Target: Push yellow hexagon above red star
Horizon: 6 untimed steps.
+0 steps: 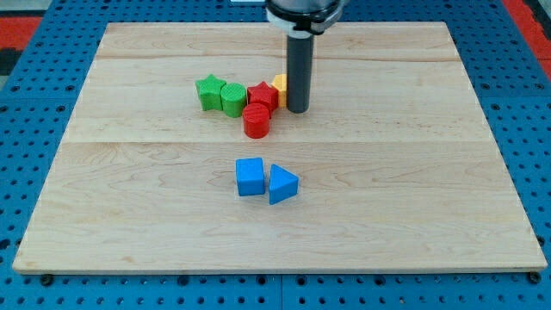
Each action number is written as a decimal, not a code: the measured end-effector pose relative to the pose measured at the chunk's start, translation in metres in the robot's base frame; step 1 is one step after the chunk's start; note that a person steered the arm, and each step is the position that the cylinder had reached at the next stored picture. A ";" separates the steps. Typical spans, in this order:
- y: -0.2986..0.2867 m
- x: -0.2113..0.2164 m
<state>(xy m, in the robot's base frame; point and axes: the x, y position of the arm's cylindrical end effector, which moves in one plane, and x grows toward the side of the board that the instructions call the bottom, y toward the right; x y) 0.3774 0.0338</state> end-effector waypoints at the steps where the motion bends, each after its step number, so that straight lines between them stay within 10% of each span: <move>1: 0.007 -0.024; 6: 0.021 -0.064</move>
<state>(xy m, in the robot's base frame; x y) 0.3131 0.0545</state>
